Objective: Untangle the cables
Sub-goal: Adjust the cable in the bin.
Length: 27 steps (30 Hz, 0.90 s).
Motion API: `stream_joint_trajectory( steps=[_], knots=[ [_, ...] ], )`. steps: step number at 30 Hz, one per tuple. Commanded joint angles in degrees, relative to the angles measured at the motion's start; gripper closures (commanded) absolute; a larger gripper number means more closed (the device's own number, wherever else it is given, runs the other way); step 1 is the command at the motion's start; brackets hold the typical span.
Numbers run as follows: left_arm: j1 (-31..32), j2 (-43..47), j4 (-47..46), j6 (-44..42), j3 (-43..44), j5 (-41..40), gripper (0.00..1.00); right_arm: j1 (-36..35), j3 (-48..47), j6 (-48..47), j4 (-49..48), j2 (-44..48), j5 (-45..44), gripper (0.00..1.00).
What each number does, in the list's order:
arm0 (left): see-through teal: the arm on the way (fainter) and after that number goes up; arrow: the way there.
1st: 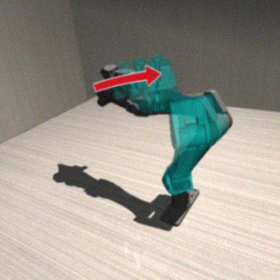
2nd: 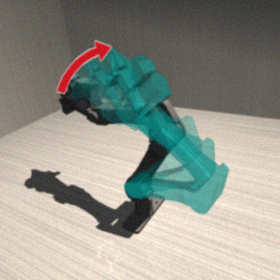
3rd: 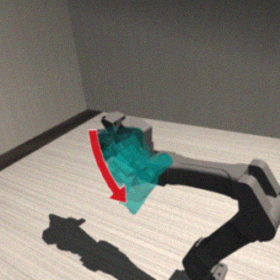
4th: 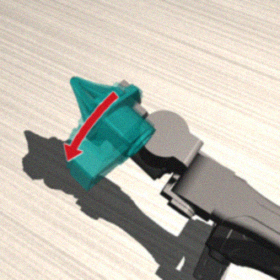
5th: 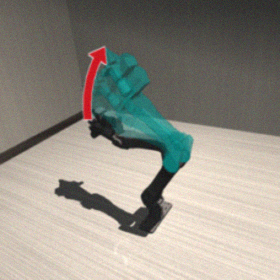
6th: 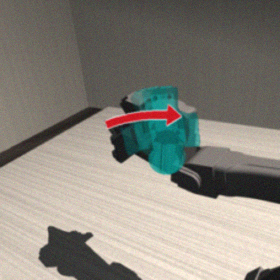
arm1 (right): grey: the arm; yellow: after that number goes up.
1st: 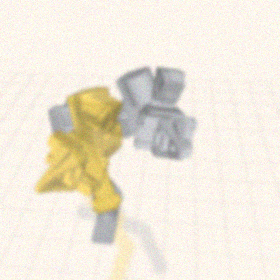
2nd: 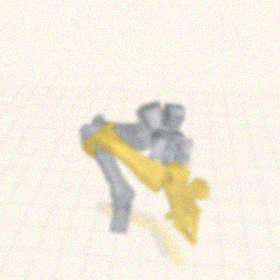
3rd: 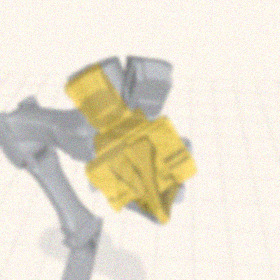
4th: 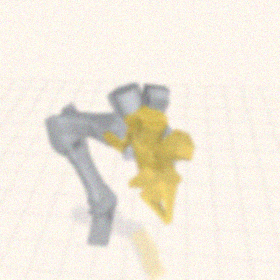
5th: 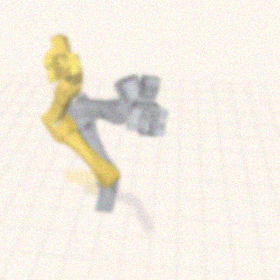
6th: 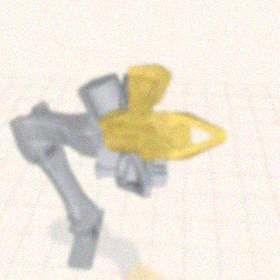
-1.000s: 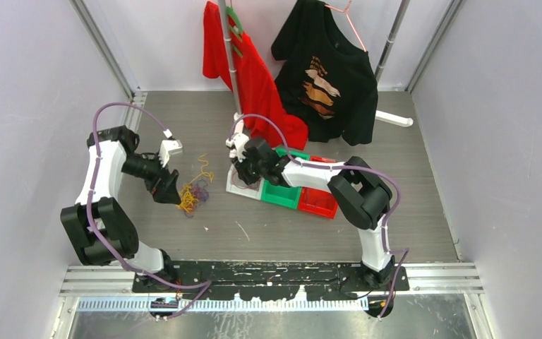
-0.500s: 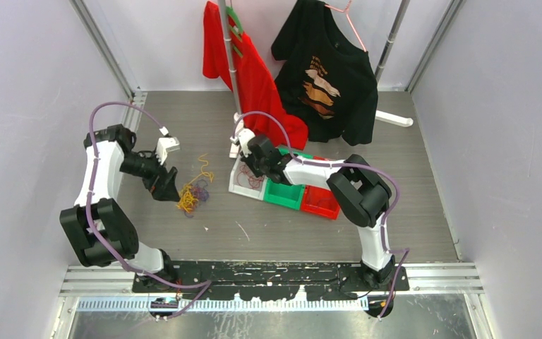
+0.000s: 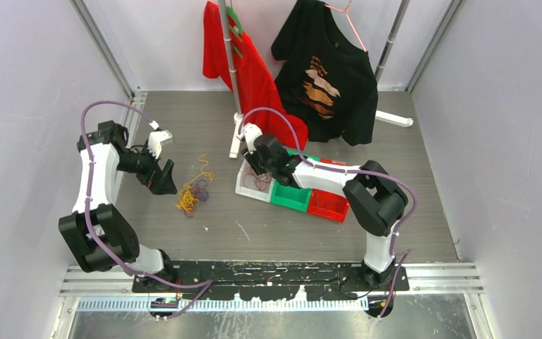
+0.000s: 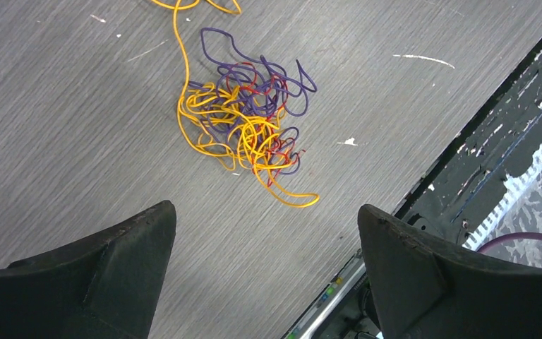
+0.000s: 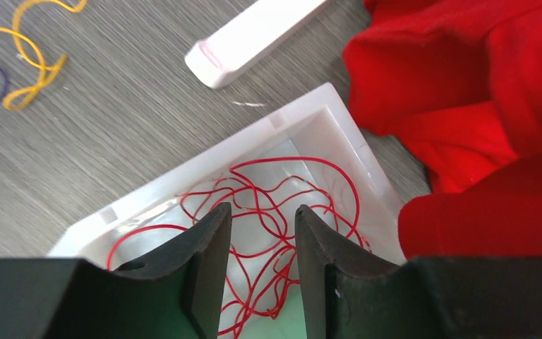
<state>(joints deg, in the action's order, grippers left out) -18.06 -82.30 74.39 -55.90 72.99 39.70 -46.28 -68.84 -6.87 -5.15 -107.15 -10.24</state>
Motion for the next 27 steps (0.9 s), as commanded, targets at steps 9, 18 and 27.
stream_joint_trajectory(
  steps=[9, 18, 27],
  knots=[
    [0.05, -0.76, -2.89, -6.73, -8.17, 1.56, 0.09, -2.11, 3.12, 7.35, -5.23, 8.67, 2.18, 0.59],
    [1.87, -3.3, -2.48, -9.92, -10.7, 0.92, 0.26, -2.85, 5.7, 9.9, -7.98, 10.63, 1.3, 0.58],
    [5.96, -1.92, -8.03, -9.63, -14.64, -3.03, 0.43, -3.2, 5.0, 12.31, -9.43, 10.74, 3.74, 0.56]
  ],
)
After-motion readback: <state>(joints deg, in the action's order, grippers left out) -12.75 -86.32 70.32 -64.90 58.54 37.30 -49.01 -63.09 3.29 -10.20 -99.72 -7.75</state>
